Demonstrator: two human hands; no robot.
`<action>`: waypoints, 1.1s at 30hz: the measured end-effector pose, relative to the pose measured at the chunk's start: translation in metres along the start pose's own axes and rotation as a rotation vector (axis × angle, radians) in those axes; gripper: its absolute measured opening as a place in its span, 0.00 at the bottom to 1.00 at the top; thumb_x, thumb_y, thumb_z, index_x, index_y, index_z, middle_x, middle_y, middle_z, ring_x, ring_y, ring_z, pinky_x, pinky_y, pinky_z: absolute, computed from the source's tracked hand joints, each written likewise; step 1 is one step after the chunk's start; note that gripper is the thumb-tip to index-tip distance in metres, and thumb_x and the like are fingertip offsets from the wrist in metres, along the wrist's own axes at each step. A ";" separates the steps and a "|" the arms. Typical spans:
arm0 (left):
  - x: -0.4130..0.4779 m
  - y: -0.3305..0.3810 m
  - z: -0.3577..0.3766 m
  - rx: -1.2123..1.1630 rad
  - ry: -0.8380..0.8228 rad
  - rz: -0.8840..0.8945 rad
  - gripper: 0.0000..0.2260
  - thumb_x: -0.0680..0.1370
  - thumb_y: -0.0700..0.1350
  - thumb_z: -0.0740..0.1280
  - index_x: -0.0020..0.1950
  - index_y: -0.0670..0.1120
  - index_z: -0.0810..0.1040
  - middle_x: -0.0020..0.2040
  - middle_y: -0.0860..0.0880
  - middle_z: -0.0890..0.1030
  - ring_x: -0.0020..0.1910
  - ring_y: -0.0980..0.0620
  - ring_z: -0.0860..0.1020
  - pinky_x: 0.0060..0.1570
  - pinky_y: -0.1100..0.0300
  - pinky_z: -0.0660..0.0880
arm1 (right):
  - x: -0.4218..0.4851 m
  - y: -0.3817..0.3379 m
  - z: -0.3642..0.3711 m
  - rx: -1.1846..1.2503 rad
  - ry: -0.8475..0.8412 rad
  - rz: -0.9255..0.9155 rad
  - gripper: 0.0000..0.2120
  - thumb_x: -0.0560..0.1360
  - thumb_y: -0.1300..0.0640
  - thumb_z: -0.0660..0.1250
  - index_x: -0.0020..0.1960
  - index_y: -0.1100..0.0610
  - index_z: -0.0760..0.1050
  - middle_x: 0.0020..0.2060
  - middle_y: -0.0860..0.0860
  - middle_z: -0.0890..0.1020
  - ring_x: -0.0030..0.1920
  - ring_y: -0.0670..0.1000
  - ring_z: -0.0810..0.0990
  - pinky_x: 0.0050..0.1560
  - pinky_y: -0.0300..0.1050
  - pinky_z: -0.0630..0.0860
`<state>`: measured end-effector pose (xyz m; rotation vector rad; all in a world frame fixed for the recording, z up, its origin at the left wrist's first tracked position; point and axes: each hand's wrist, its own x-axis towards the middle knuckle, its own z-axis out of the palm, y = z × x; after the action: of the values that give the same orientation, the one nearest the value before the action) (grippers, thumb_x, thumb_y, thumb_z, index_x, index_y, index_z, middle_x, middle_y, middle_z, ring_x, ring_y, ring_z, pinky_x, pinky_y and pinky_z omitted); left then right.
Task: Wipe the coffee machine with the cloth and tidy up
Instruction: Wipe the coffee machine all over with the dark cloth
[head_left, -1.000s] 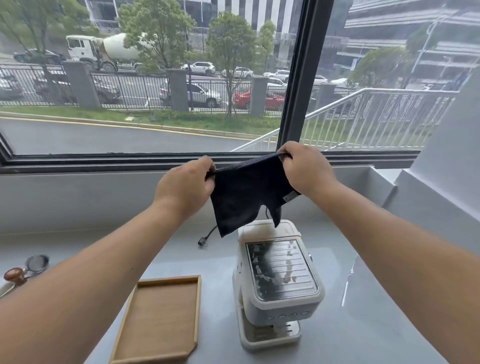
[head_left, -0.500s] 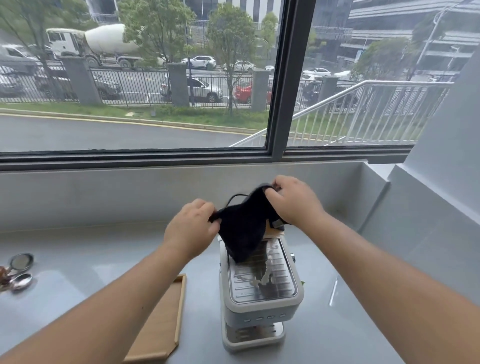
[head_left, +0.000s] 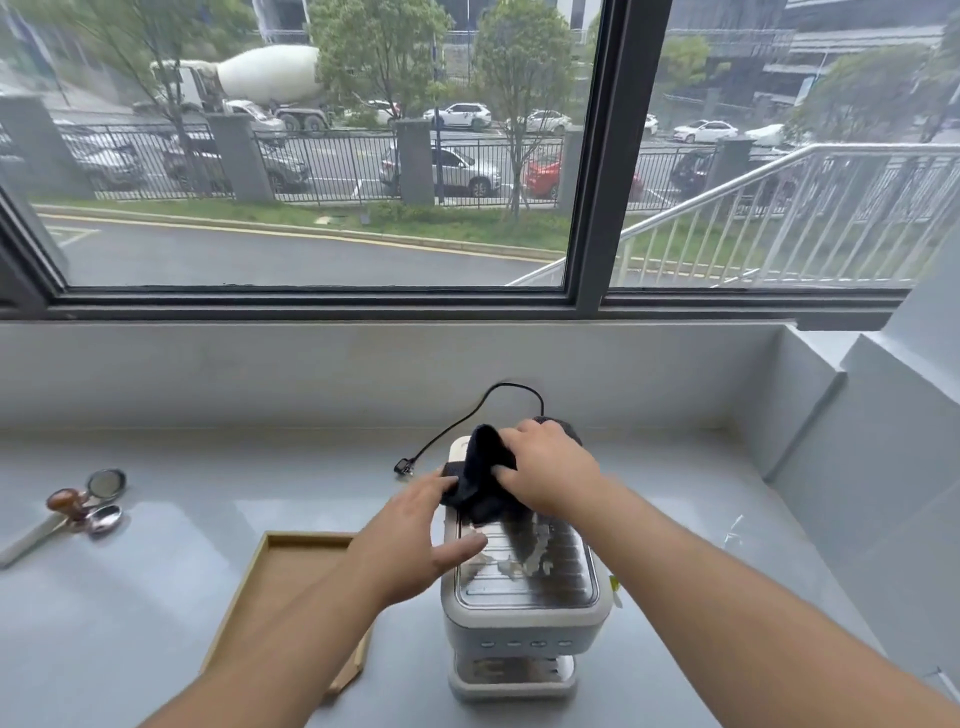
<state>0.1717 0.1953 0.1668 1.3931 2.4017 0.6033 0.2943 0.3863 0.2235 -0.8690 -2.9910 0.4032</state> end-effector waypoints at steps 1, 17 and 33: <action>-0.003 0.001 0.003 -0.013 0.004 -0.013 0.45 0.69 0.80 0.61 0.82 0.61 0.59 0.81 0.63 0.61 0.78 0.59 0.63 0.74 0.56 0.65 | 0.002 -0.002 0.004 -0.029 0.008 -0.018 0.20 0.81 0.44 0.62 0.70 0.49 0.72 0.64 0.54 0.76 0.67 0.61 0.70 0.64 0.58 0.74; -0.021 0.021 0.030 -0.060 0.097 -0.041 0.54 0.67 0.79 0.65 0.85 0.59 0.45 0.85 0.60 0.53 0.82 0.57 0.56 0.80 0.51 0.59 | 0.031 -0.013 0.032 0.054 0.244 -0.105 0.07 0.79 0.52 0.64 0.53 0.54 0.77 0.49 0.52 0.78 0.52 0.58 0.72 0.51 0.51 0.71; -0.015 0.016 0.025 0.028 -0.008 -0.026 0.69 0.55 0.87 0.61 0.85 0.53 0.38 0.86 0.52 0.40 0.84 0.51 0.42 0.82 0.41 0.44 | 0.002 -0.037 0.028 0.030 0.125 0.045 0.06 0.75 0.56 0.64 0.43 0.49 0.67 0.44 0.49 0.72 0.51 0.58 0.71 0.51 0.52 0.71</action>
<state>0.2022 0.1942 0.1536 1.3703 2.4274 0.5591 0.2716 0.3507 0.2052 -0.9243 -2.8490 0.3780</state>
